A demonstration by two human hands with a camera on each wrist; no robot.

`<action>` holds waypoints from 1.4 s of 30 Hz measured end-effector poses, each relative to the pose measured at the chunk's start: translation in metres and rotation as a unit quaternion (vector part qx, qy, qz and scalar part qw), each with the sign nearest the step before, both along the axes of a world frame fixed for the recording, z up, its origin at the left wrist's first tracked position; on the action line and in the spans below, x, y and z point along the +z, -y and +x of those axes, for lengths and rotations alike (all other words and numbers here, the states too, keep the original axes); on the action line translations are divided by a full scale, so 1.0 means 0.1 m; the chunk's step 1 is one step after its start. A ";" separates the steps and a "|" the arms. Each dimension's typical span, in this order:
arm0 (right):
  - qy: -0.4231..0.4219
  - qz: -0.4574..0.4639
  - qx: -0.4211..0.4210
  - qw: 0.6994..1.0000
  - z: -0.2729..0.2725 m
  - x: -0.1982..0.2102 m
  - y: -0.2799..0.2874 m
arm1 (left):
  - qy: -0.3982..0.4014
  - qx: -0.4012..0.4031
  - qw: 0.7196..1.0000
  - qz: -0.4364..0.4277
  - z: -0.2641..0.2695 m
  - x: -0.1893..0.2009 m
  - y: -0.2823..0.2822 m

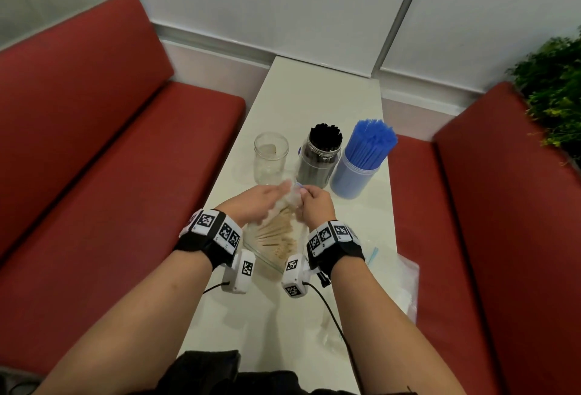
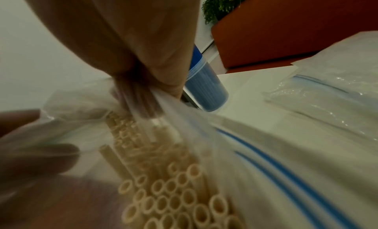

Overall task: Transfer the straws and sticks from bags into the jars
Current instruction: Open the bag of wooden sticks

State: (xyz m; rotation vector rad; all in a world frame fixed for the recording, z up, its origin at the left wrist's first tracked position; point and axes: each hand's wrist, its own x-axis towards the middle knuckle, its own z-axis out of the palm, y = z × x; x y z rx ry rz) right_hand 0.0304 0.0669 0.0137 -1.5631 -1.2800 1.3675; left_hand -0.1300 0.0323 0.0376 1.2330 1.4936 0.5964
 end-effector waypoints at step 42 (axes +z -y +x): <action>-0.243 -0.309 -0.087 0.915 0.18 -0.01 0.13 | 0.306 0.307 0.887 -0.158 -0.32 -0.14 0.05</action>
